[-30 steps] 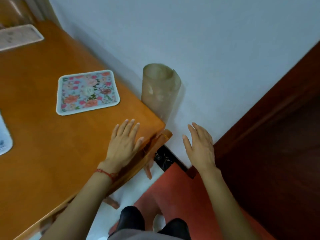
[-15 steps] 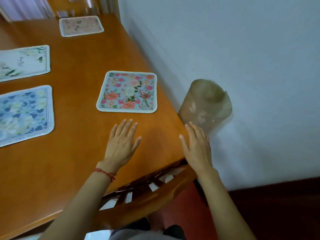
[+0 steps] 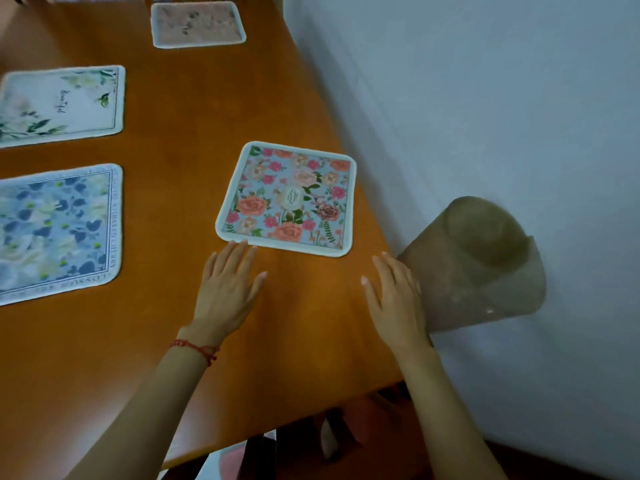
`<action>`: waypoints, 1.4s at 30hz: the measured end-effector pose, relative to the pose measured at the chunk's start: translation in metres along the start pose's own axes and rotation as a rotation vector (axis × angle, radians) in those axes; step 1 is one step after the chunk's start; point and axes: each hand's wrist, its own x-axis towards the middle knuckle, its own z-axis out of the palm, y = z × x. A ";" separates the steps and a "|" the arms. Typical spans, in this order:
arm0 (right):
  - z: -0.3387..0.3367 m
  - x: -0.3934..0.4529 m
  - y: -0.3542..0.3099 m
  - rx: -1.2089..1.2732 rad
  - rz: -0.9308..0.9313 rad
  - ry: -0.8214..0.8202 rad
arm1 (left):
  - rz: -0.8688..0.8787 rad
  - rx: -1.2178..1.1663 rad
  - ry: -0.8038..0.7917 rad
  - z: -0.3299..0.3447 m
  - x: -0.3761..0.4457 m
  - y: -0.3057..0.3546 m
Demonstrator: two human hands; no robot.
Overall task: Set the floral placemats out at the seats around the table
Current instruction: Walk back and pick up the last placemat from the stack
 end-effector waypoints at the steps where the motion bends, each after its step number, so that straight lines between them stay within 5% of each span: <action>1: 0.003 0.007 0.000 0.005 -0.004 -0.004 | -0.016 -0.006 0.001 0.002 0.004 -0.004; 18: 0.061 0.116 0.011 0.209 0.047 -0.129 | -0.299 -0.274 0.008 0.024 0.096 -0.050; 42: 0.107 0.178 0.012 0.682 0.415 0.039 | -0.609 -0.604 0.142 0.031 0.170 -0.063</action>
